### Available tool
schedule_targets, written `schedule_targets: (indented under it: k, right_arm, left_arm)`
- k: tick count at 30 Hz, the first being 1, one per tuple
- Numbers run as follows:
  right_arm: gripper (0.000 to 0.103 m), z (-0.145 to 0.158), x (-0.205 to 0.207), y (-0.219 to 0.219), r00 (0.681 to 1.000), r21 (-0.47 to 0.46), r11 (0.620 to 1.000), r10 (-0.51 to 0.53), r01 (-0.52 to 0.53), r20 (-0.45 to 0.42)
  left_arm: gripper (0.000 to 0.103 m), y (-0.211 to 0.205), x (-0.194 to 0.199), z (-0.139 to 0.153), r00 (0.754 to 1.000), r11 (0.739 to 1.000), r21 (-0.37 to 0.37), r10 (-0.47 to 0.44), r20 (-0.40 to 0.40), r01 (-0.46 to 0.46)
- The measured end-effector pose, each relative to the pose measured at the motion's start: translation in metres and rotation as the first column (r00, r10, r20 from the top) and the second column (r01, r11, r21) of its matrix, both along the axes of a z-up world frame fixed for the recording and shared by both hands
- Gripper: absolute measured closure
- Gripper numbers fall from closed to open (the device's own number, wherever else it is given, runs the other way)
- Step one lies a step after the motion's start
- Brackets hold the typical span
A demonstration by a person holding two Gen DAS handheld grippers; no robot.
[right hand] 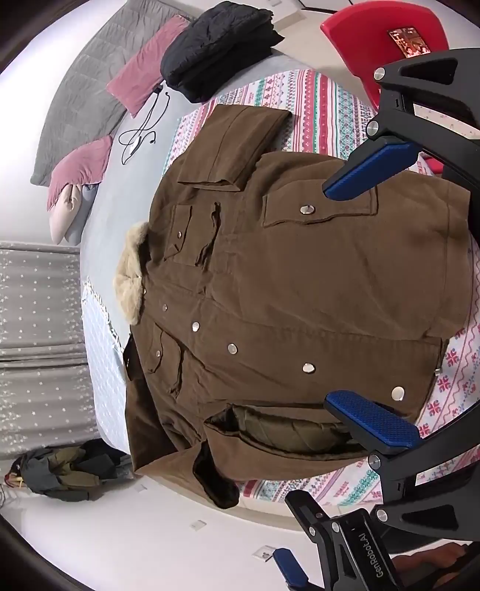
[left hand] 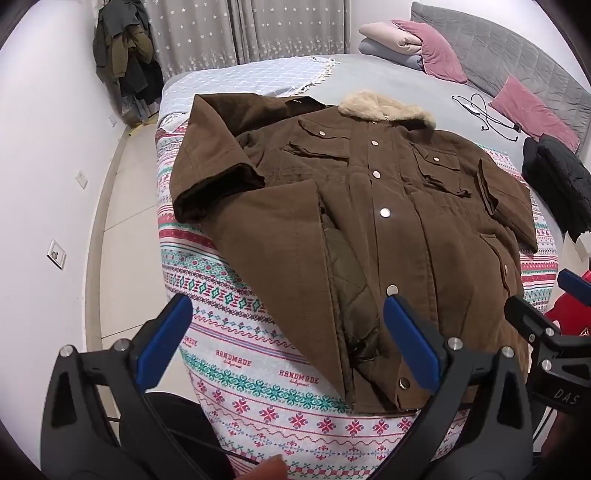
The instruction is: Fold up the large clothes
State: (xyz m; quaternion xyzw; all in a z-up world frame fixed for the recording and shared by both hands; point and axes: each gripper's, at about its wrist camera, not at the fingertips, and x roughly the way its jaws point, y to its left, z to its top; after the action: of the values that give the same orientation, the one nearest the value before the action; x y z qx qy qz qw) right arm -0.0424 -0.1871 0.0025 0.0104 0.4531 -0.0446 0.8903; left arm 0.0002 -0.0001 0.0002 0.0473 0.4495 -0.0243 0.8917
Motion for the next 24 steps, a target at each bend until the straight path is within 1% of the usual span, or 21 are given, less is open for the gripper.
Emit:
schedule_targets:
  k: [24]
  right_arm:
    - [0.0,-0.0025,0.0025,0.0026,1.0,0.015,1.0,-0.003,0.003,-0.005]
  left_arm:
    - [0.0,0.0069,-0.0014,-0.0003,1.0,1.0,-0.001,0.005,0.006,-0.005]
